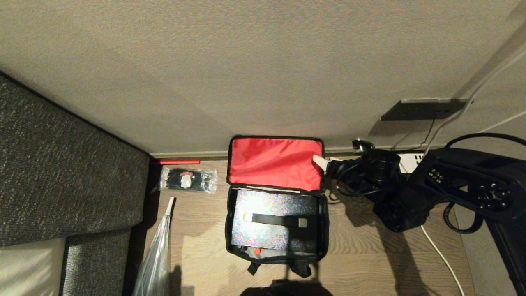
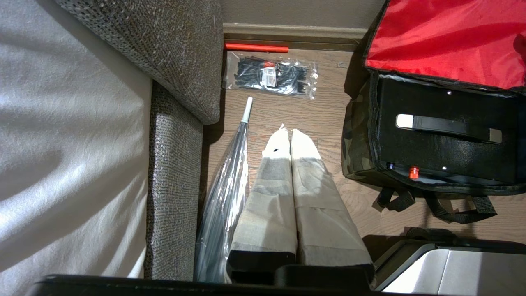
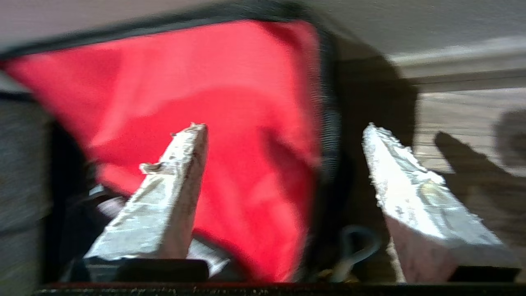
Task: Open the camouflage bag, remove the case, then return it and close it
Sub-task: Close the top of the storage box
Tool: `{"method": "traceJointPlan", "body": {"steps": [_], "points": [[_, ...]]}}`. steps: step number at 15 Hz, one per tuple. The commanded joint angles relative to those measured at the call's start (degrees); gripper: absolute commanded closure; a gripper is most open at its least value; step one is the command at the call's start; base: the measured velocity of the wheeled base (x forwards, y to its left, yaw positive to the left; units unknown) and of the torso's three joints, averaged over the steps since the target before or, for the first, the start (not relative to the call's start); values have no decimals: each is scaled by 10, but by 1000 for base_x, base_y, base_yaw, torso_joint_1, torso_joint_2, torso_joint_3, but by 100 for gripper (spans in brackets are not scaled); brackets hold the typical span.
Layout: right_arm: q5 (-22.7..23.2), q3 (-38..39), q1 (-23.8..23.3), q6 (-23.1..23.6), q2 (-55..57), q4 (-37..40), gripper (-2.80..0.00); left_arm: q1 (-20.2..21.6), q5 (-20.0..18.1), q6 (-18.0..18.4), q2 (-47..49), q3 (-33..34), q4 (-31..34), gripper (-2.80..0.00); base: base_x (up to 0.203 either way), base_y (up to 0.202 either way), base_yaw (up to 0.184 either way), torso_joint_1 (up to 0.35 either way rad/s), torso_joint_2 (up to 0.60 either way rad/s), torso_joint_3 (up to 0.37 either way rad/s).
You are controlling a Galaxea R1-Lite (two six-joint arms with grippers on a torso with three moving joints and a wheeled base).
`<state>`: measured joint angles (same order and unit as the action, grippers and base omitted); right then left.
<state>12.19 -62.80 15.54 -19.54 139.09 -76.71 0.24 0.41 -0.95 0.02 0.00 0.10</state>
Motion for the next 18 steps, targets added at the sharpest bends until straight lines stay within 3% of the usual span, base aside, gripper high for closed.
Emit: {"method": "traceJointPlan", "body": {"steps": [1, 4, 10, 13, 14, 18], "points": [[-11, -50, -2, -1, 54, -3, -280, 0, 0, 0, -1, 2, 0, 0, 0, 0, 0, 0, 0, 0], [-13, -84, -1, -14, 73, -2, -280, 0, 0, 0, -1, 2, 0, 0, 0, 0, 0, 0, 0, 0], [-10, -94, 10, -133, 74, -40, -280, 0, 0, 0, -1, 2, 0, 0, 0, 0, 0, 0, 0, 0], [-9, -88, 17, -149, 71, -40, -280, 0, 0, -1, -1, 2, 0, 0, 0, 0, 0, 0, 0, 0], [-9, -88, 17, -150, 70, -40, 0, 0, 0, -1, -1, 2, 0, 0, 0, 0, 0, 0, 0, 0], [-8, -90, 19, -146, 68, -36, 0, 0, 0, 0, -1, 2, 0, 0, 0, 0, 0, 0, 0, 0]]}}
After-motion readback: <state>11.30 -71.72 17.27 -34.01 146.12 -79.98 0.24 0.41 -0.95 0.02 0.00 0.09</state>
